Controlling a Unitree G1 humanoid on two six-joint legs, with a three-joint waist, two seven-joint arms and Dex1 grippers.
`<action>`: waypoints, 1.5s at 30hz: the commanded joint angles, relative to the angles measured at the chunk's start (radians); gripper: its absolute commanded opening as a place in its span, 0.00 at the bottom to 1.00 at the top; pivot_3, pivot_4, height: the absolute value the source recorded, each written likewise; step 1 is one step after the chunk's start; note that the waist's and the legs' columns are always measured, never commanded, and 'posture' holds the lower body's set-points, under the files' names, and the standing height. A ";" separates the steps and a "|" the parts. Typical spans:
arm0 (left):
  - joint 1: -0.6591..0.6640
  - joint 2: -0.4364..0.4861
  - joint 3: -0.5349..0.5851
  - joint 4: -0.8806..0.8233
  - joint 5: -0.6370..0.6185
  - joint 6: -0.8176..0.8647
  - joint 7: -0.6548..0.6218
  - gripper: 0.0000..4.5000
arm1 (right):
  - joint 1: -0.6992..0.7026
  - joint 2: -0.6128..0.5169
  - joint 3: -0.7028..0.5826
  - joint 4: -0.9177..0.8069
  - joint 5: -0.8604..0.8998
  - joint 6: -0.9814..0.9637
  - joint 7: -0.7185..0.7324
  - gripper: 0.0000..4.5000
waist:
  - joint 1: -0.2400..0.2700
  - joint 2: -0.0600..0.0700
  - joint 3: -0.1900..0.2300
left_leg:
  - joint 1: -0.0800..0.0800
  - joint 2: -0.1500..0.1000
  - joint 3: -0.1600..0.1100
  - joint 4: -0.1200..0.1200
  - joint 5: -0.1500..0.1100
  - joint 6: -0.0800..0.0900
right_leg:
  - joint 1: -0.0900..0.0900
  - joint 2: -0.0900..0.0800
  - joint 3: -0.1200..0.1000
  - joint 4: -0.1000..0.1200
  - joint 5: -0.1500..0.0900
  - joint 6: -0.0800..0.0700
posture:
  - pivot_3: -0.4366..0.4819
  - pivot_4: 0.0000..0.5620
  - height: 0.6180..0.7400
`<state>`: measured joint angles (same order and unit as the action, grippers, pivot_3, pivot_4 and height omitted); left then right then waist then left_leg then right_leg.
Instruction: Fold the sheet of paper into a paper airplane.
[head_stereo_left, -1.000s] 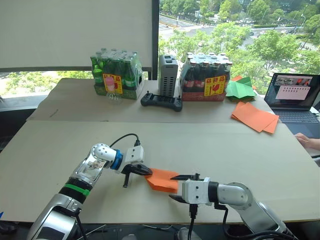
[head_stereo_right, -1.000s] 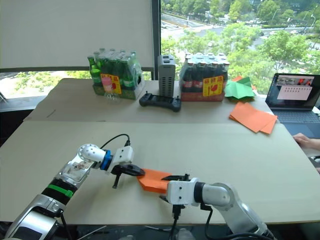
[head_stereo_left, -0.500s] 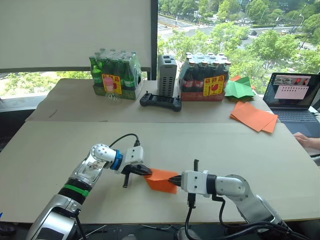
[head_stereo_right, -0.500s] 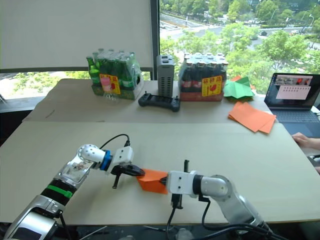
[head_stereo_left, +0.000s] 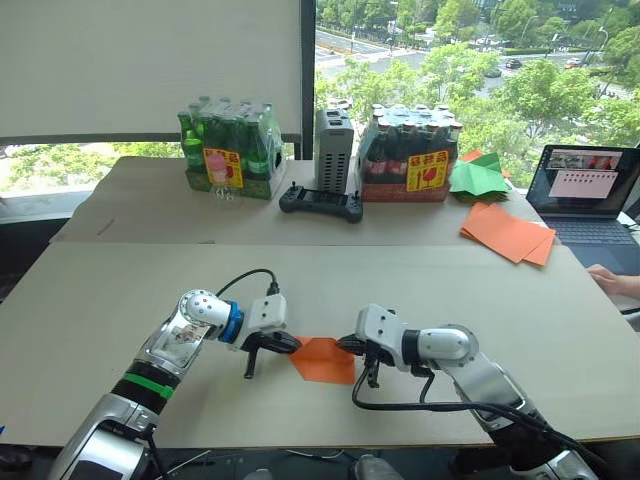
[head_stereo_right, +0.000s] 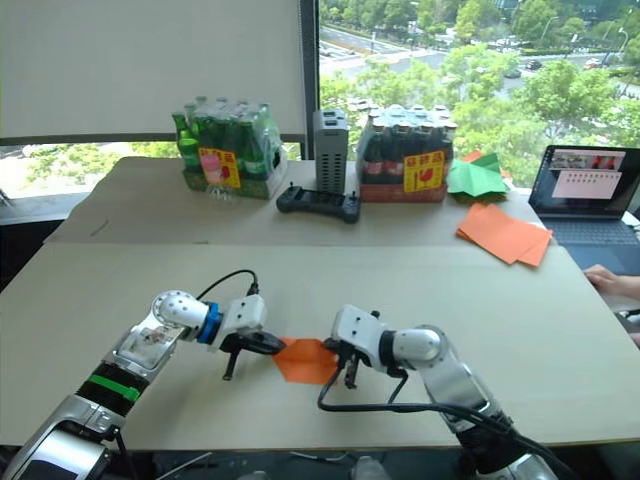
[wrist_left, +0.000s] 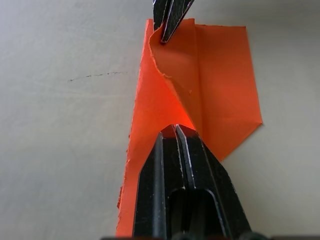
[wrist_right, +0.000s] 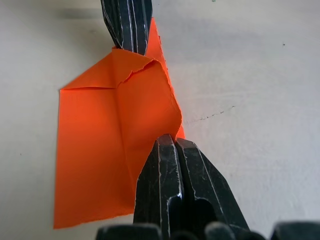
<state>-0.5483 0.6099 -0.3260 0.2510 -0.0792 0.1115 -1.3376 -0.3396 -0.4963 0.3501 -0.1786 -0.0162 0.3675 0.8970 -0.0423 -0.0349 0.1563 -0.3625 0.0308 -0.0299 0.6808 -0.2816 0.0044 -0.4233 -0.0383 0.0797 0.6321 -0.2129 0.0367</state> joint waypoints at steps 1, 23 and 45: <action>-0.002 0.028 0.017 0.001 0.012 0.008 0.006 0.00 | -0.017 -0.005 0.017 0.027 -0.014 0.006 0.000 0.00 | 0.000 0.000 0.000 | 0.000 0.000 0.000 0.000 0.000 0.000 | 0.000 0.000 0.000 0.000 0.000 0.000 | 0.48 0.27 0.94; -0.010 0.009 0.018 -0.108 -0.071 0.105 -0.004 0.00 | -0.013 0.000 0.059 0.046 -0.048 0.011 -0.045 0.00 | -0.005 0.000 0.000 | 0.002 0.000 0.000 0.000 0.000 0.000 | 0.001 0.001 0.000 0.001 0.000 0.000 | 0.48 0.27 0.94; 0.002 -0.026 -0.027 0.054 0.027 -0.036 0.006 0.00 | -0.062 0.098 -0.023 -0.190 0.074 0.084 -0.089 0.59 | -0.002 0.000 0.000 | 0.000 0.000 0.000 -0.001 0.000 0.000 | 0.000 0.001 0.000 0.000 0.000 0.000 | 0.48 0.27 0.94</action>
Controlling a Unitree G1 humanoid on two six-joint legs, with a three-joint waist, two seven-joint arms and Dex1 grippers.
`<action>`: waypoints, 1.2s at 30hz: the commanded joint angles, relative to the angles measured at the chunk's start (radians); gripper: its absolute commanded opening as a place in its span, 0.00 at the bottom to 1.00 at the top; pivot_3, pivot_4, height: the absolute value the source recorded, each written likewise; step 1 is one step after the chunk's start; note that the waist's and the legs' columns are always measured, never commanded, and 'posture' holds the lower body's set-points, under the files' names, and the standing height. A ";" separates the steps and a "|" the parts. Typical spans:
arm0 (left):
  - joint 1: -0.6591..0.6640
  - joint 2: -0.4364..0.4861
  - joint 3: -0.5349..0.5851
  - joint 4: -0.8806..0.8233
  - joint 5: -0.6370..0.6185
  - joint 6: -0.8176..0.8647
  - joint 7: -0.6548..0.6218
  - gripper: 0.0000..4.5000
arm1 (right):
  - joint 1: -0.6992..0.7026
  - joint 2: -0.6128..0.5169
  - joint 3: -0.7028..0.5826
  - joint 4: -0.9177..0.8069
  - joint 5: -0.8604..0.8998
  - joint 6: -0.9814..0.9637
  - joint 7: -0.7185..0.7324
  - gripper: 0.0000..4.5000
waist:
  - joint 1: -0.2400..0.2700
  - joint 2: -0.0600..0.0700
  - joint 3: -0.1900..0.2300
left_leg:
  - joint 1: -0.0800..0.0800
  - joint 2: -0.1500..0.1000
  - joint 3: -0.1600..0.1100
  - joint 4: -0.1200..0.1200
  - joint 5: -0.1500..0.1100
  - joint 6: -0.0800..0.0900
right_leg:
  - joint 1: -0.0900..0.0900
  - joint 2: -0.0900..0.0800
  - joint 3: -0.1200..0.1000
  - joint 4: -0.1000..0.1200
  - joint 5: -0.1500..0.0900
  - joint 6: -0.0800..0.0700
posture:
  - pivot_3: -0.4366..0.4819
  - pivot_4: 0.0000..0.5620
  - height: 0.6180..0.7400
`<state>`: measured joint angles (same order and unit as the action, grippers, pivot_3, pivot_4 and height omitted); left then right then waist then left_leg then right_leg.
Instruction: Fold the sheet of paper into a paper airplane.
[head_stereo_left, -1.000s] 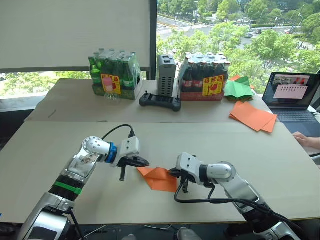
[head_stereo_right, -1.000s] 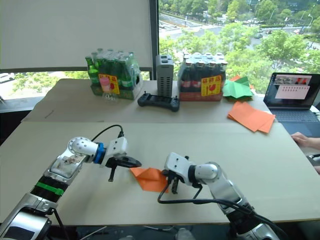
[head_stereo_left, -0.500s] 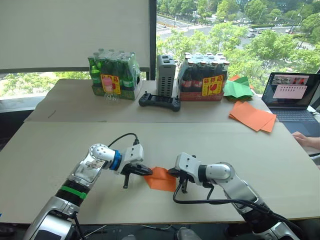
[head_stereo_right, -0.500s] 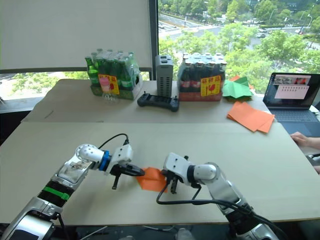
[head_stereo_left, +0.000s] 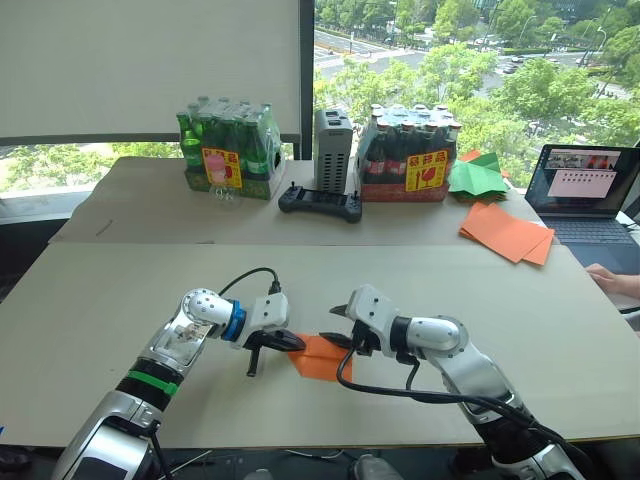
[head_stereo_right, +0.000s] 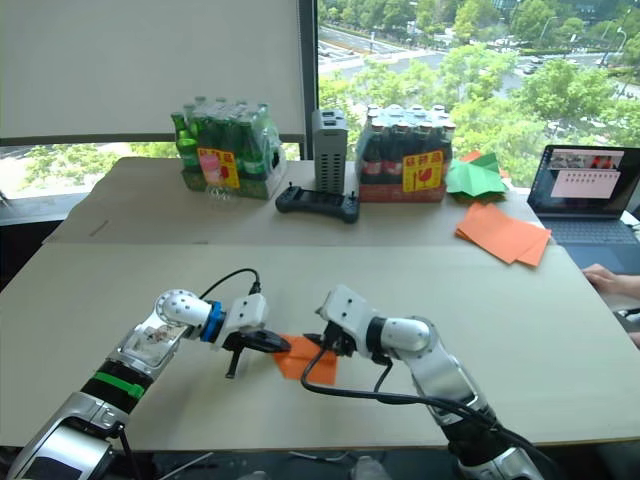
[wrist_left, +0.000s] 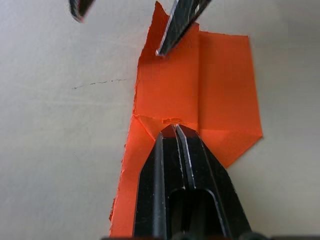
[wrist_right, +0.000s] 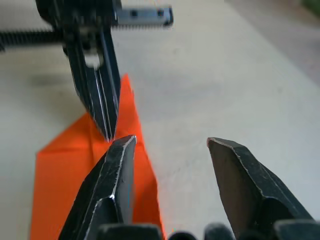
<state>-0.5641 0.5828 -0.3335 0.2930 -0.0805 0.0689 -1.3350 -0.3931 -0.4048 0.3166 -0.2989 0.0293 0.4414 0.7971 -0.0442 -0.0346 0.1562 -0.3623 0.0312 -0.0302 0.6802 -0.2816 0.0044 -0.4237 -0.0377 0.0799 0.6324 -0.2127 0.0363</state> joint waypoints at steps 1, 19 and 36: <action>0.018 0.000 -0.021 0.010 0.028 0.008 0.005 0.00 | -0.007 0.007 0.036 -0.074 0.016 0.016 0.010 0.53 | 0.001 0.000 0.000 | 0.000 0.000 0.000 0.000 0.000 0.000 | 0.000 0.000 0.000 0.000 0.000 0.000 | 0.48 0.27 0.94; 0.013 -0.005 -0.022 -0.024 0.029 0.027 0.020 0.00 | 0.029 -0.020 0.158 0.101 -0.077 -0.045 -0.006 0.01 | 0.001 0.000 0.000 | 0.000 0.000 0.000 0.000 0.000 0.000 | 0.000 0.000 0.000 0.000 0.000 0.000 | 0.48 0.27 0.94; 0.018 0.004 -0.027 -0.036 0.034 0.021 0.024 0.00 | 0.068 -0.097 0.173 0.110 -0.105 0.082 0.005 0.01 | 0.009 0.001 -0.001 | 0.001 -0.001 0.000 0.000 0.000 0.000 | 0.002 -0.001 0.000 -0.001 0.000 0.000 | 0.48 0.27 0.94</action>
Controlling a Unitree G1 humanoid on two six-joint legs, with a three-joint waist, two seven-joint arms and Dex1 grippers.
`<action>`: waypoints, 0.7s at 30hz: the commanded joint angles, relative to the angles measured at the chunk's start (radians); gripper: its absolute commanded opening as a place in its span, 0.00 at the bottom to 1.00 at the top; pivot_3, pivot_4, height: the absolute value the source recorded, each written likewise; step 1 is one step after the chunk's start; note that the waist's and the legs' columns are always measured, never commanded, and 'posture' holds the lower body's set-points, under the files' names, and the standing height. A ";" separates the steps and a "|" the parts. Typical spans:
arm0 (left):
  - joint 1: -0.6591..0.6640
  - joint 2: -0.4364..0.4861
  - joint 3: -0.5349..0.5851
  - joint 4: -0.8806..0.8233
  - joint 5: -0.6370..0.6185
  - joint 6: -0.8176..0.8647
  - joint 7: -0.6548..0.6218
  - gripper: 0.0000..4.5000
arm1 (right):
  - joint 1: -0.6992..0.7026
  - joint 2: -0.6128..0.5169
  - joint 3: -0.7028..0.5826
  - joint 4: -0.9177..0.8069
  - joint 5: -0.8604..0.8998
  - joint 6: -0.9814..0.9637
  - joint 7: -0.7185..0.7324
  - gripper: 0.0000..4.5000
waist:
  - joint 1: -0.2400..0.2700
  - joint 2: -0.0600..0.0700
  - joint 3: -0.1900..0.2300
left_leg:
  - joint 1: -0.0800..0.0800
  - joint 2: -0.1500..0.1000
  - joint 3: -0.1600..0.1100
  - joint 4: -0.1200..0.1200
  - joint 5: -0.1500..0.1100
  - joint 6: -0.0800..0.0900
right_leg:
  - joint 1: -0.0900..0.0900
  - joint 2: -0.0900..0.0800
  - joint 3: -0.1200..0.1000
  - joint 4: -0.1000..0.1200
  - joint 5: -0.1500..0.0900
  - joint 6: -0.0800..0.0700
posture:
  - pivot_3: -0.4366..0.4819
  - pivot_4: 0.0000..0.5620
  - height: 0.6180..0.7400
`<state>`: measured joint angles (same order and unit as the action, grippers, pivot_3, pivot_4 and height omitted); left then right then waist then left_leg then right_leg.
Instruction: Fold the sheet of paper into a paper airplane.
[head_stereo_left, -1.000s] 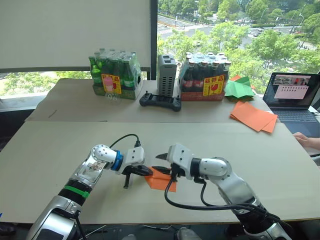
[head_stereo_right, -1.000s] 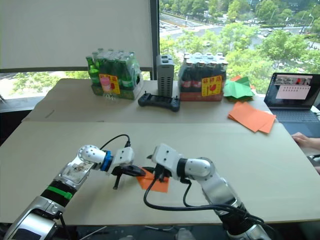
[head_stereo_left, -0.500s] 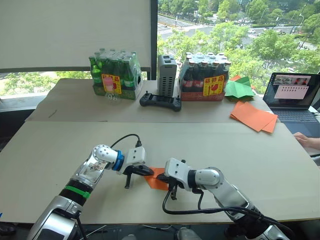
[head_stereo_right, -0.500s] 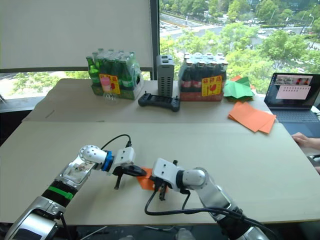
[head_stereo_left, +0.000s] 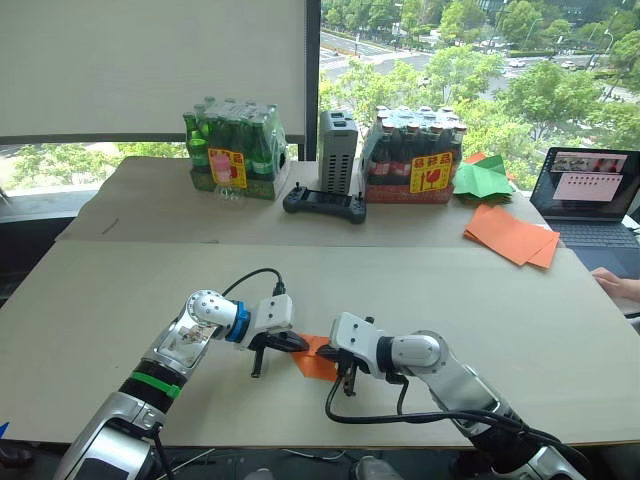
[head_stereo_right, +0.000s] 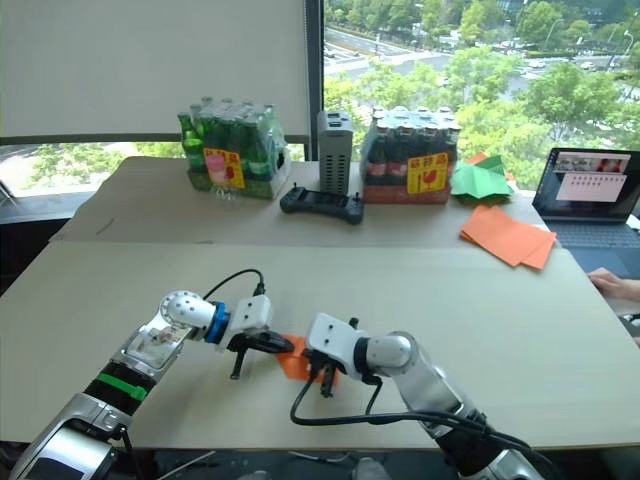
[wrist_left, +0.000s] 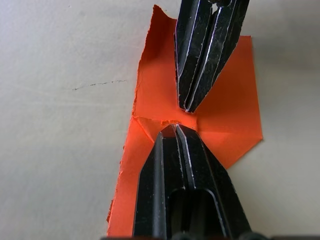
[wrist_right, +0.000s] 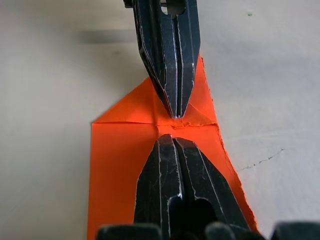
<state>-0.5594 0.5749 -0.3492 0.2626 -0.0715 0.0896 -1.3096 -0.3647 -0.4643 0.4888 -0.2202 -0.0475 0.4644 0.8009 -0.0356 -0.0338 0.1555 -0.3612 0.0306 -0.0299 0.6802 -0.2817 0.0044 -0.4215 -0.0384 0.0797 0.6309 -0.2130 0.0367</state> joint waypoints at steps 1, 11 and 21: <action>0.012 0.012 -0.012 -0.004 0.026 -0.001 -0.001 0.00 | 0.043 -0.044 0.001 0.026 -0.030 0.059 0.001 0.01 | 0.000 0.000 0.000 | 0.000 0.000 0.000 0.000 0.000 0.000 | 0.000 0.000 0.000 0.000 0.000 0.000 | 0.48 0.27 0.94; 0.006 0.014 -0.017 0.009 0.032 -0.014 -0.002 0.00 | 0.090 -0.092 -0.016 -0.020 -0.028 0.072 0.000 0.01 | 0.004 0.000 -0.001 | 0.000 0.000 0.000 0.000 0.000 0.000 | 0.000 0.000 0.000 -0.001 0.000 0.000 | 0.48 0.27 0.94; -0.001 0.013 -0.015 0.018 0.036 -0.023 -0.004 0.00 | 0.168 -0.162 -0.061 -0.069 -0.019 0.086 0.001 0.01 | 0.024 0.000 -0.001 | 0.000 0.000 0.000 0.000 0.000 0.000 | 0.001 0.000 0.000 -0.002 0.000 0.001 | 0.48 0.27 0.94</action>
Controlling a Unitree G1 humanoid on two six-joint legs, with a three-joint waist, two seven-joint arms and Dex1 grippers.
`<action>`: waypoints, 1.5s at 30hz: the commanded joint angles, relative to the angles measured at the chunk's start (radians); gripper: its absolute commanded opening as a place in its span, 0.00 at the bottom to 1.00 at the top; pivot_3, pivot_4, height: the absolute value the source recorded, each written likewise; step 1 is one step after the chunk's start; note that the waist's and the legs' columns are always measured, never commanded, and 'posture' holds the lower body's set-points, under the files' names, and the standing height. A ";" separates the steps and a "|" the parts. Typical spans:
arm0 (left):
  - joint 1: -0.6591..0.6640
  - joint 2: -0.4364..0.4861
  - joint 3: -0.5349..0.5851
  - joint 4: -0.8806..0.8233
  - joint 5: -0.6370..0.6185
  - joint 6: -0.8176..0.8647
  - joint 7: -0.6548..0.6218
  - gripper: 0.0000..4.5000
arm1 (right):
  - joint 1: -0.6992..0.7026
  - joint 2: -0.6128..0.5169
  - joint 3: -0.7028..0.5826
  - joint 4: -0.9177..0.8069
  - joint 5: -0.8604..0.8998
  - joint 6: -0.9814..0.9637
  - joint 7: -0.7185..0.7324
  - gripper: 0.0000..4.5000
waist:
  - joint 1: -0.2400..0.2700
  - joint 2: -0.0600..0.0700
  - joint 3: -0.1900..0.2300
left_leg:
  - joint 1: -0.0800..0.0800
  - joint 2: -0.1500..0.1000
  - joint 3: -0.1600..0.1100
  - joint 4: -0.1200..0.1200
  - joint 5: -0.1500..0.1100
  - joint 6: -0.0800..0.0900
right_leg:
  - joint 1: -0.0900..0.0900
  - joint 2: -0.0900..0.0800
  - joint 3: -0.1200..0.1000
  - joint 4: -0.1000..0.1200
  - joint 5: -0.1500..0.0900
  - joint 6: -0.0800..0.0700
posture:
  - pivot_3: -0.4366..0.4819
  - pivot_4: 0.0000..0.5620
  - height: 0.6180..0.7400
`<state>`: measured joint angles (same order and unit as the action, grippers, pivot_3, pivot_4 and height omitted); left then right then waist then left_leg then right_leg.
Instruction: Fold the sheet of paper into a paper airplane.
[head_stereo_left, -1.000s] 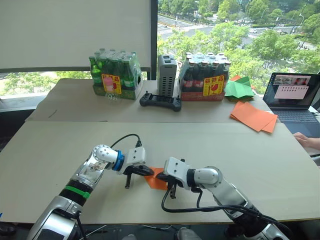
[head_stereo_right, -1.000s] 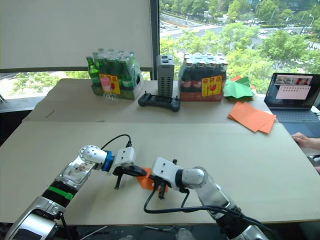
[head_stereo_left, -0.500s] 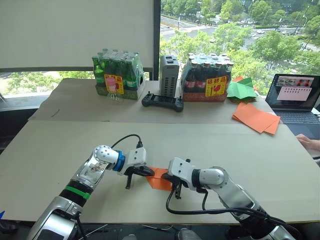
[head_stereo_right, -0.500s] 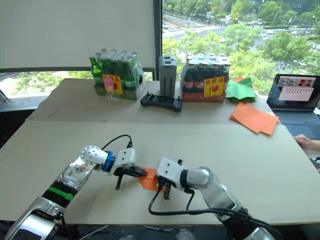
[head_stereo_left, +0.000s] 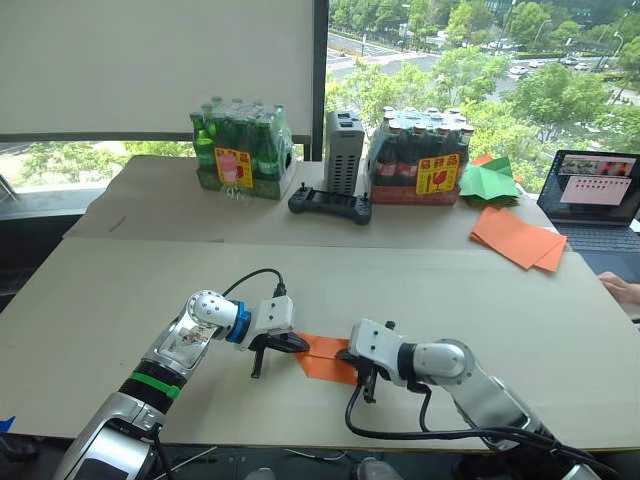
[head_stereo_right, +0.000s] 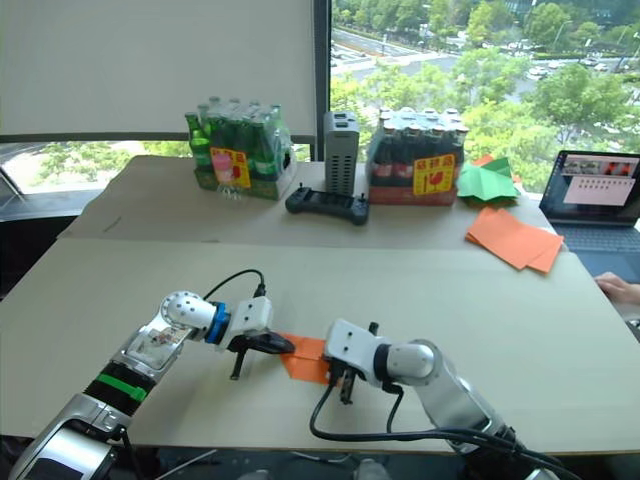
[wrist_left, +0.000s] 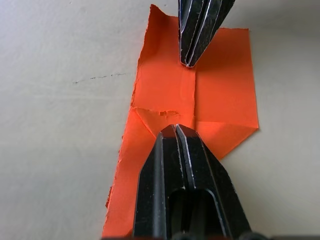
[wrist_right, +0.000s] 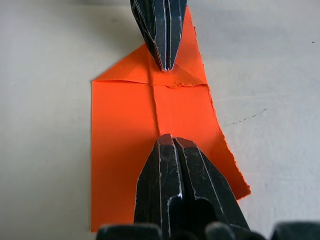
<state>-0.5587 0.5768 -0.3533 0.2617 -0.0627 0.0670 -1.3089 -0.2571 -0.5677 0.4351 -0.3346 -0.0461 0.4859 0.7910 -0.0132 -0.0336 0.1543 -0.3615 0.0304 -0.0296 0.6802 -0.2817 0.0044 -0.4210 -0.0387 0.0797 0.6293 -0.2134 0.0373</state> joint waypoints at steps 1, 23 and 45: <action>-0.002 0.011 -0.011 0.019 0.027 -0.001 -0.005 0.00 | 0.070 -0.066 -0.014 0.040 -0.019 0.067 0.010 0.01 | 0.003 0.000 0.000 | 0.000 0.000 0.000 0.000 0.000 0.000 | 0.000 0.000 0.000 0.000 0.000 0.000 | 0.48 0.27 0.94; -0.017 -0.004 -0.017 0.033 0.032 -0.014 -0.014 0.00 | 0.076 -0.002 -0.261 -0.183 0.235 -0.014 0.006 0.01 | -0.006 -0.001 -0.003 | -0.002 0.000 0.000 0.000 0.000 0.000 | -0.002 0.000 0.000 0.000 0.000 0.000 | 0.48 0.27 0.94; -0.011 -0.051 -0.035 -0.030 0.021 0.033 -0.020 0.00 | 0.011 0.038 -0.007 0.039 -0.009 0.022 -0.061 0.01 | -0.006 -0.001 -0.003 | -0.002 0.000 0.000 0.000 0.000 0.000 | -0.003 0.000 0.000 0.000 0.000 0.000 | 0.48 0.27 0.94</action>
<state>-0.5802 0.5286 -0.3789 0.2515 -0.0431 0.1009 -1.3266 -0.2642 -0.5185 0.4050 -0.3039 -0.0376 0.4839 0.7175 -0.0196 -0.0341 0.1514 -0.3638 0.0306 -0.0297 0.6801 -0.2817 0.0045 -0.4236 -0.0383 0.0798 0.6296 -0.2137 0.0373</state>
